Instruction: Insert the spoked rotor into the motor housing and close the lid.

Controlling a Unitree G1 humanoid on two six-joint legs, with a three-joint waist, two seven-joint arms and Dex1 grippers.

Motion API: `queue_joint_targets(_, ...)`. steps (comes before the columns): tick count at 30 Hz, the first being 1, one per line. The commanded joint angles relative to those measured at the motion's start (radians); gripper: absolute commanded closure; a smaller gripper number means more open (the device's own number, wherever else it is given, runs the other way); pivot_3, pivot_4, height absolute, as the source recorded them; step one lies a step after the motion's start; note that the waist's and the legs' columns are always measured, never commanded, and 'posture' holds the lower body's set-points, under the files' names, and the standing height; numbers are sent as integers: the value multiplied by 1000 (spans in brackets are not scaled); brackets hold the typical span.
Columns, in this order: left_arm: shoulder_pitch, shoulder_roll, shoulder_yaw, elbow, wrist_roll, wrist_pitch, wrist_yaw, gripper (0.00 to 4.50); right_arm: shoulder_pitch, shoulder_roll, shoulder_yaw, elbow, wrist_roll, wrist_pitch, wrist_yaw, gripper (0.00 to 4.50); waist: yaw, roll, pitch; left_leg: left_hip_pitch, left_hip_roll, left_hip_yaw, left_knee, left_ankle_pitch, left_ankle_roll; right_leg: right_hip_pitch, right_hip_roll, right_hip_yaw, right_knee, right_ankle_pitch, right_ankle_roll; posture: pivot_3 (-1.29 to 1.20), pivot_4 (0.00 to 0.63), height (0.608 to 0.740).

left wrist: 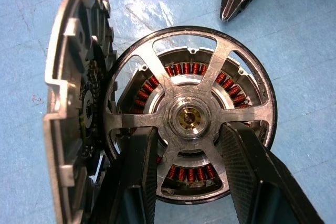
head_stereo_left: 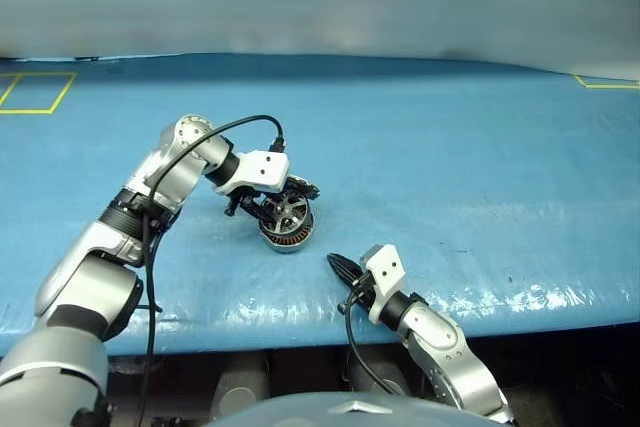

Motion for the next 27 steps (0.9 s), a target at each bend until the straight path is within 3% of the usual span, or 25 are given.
queue_joint_targets(1, 0, 17, 6, 7, 6, -4, -10, 2986, -2, 0, -2, -27, 0, -4, 0, 4500, 0, 0, 0, 0, 0, 0, 0, 0, 0, 0, 0, 0, 0, 0, 0, 0, 150, 740)
queue_joint_targets(27, -14, -28, 14, 51, 6, -70, 27, 2986, 2, 2, -1, -28, -9, -3, -5, 4500, 3, 0, 0, 0, 0, 0, 0, 0, 0, 0, 0, 0, 0, 0, 0, 0, 150, 740)
